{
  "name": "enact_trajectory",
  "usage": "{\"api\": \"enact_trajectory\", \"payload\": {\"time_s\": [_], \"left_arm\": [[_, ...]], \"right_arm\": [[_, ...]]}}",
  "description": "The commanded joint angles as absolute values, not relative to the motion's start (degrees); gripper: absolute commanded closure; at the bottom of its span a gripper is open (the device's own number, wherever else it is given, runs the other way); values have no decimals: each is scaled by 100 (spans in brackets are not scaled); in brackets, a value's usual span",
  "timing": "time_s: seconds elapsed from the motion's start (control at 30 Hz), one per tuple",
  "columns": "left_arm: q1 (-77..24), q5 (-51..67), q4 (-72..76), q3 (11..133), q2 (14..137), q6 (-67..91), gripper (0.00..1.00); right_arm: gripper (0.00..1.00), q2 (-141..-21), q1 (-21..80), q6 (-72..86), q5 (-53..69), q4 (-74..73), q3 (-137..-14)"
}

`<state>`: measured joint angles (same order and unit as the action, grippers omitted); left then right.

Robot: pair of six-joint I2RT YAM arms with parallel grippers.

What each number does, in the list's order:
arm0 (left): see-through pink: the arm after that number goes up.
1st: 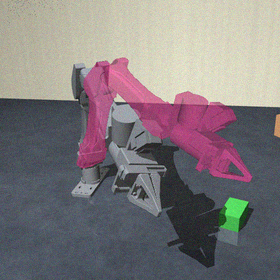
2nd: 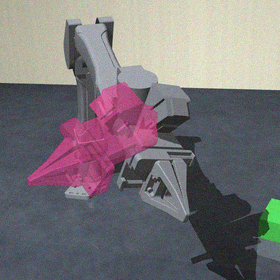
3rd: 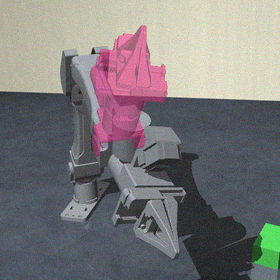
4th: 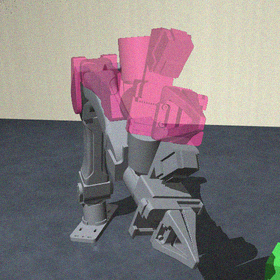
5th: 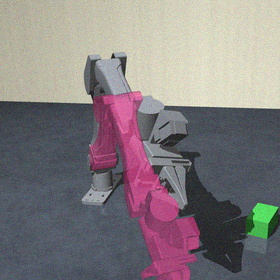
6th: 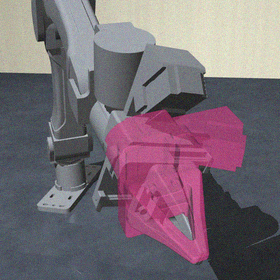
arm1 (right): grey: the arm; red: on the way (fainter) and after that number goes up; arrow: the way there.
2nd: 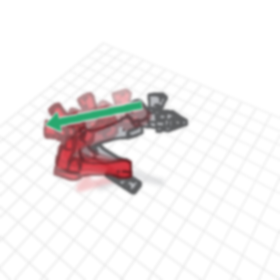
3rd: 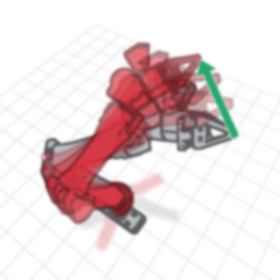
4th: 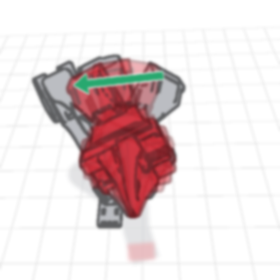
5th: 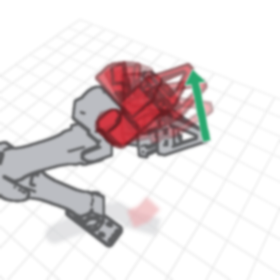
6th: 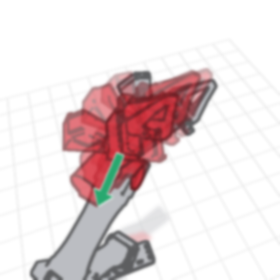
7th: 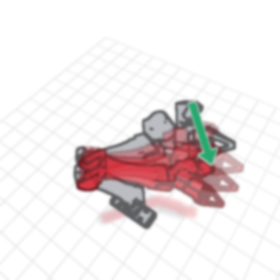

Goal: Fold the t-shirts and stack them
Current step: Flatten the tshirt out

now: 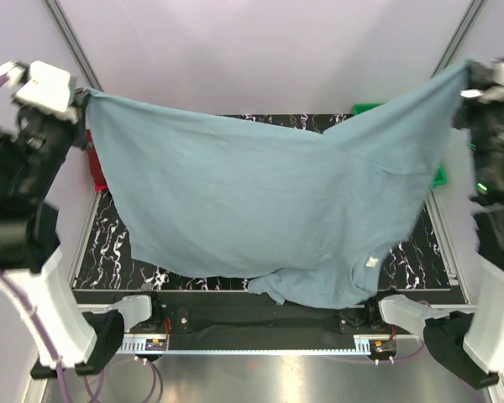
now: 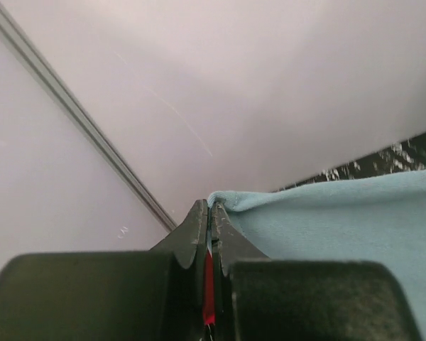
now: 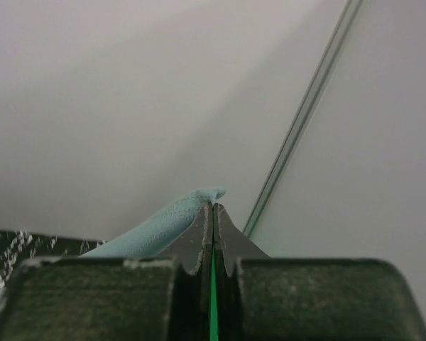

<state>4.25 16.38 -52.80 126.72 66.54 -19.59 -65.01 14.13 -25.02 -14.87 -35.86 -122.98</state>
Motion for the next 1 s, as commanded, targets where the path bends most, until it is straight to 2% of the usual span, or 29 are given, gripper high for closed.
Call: {"api": "enact_trajectory", "payload": {"time_s": [0.0, 0.13, 0.3, 0.4, 0.6, 0.7, 0.83, 0.97], "left_arm": [[475, 1511, -4809, 11745, 7224, -2197, 100], [466, 2047, -4158, 10138, 7303, -2154, 100], [475, 2171, -3332, 9150, 7803, -2267, 100], [475, 2188, -2700, 8877, 8331, -2294, 100], [475, 2162, -2364, 10158, 9754, -1917, 100], [466, 2302, -2566, 10897, 9905, -1776, 100], [413, 2443, -3267, 11434, 9529, -1723, 100], [387, 2662, -3620, 11101, 8642, -1767, 100]], "right_arm": [[100, -6741, 1380, -2743, -1802, -2507, -11315], [100, -7118, 1336, -2470, -1635, -2505, -10592], [100, -7732, 1126, -2479, -1380, -2216, -9897], [100, -8357, 879, -2408, -1301, -2092, -10107], [100, -9675, 668, -2593, -1301, -2073, -11766], [100, -9949, 668, -2470, -1231, -2441, -12593], [100, -9617, 668, -2119, -1090, -2935, -12955], [100, -8573, 668, -2030, -879, -3321, -12508]]}}
